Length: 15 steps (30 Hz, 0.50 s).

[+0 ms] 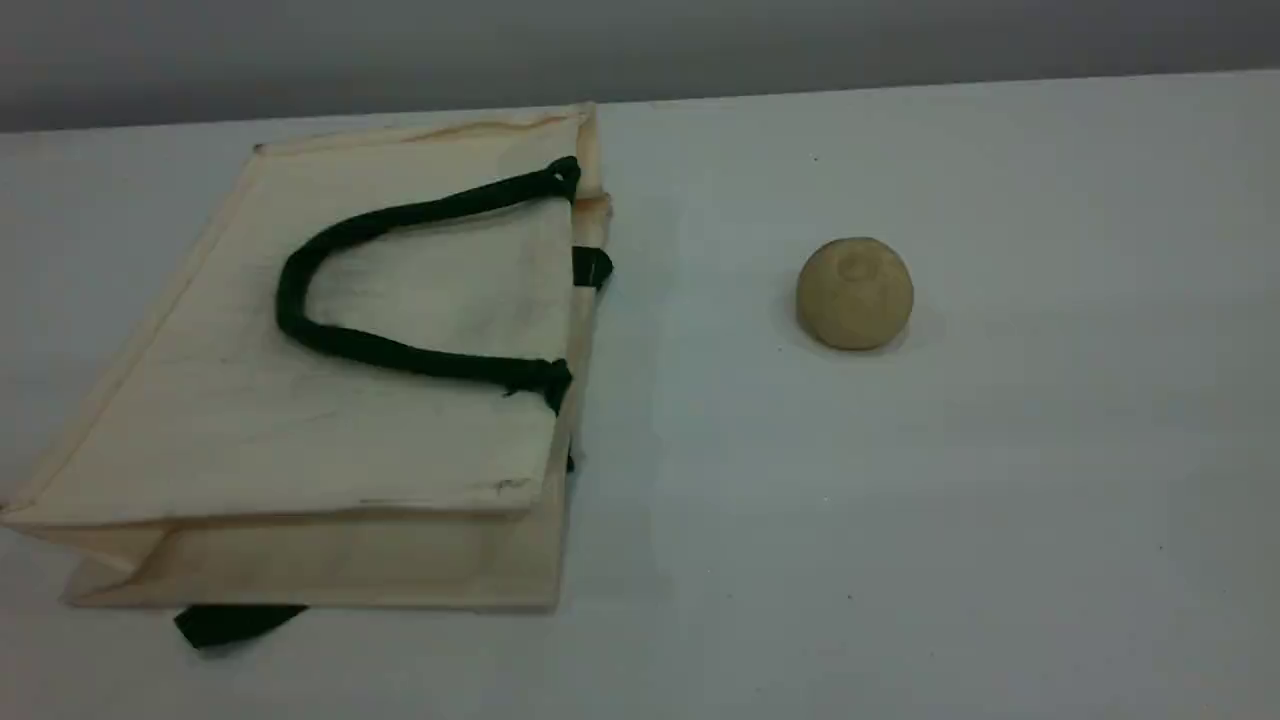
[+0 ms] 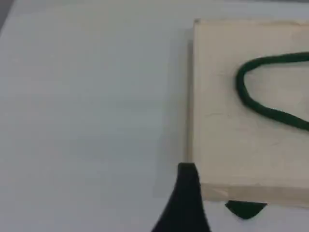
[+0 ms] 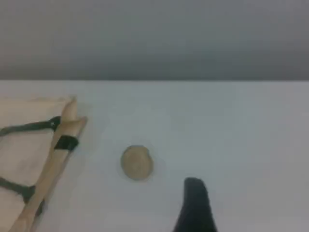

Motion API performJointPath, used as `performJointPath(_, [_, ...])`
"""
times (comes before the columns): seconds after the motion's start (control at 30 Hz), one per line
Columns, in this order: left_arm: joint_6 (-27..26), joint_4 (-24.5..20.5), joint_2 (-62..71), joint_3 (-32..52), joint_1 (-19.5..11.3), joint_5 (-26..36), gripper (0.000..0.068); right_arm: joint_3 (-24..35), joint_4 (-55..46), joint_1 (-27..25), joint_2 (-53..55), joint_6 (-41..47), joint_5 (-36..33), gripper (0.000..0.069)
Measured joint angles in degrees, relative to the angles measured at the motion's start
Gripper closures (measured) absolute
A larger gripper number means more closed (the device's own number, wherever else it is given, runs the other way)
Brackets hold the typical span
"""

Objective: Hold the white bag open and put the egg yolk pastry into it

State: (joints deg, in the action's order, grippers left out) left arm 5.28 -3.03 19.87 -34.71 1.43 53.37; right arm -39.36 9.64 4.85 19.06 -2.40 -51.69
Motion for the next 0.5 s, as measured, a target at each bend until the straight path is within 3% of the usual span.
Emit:
performJointPath(0.2, [1.3, 0.0, 16.3, -4.9, -0.1, -3.9, 0.0113, -5.1, 4.6, 0.0, 14.2, -0.8, 3.0, 0.0209])
performJointPath(0.5, [1.4, 0.0, 40.4, -12.1, -0.1, -12.8, 0.0113, -5.3, 8.3, 0.0, 27.2, -5.2, 13.2, 0.0209])
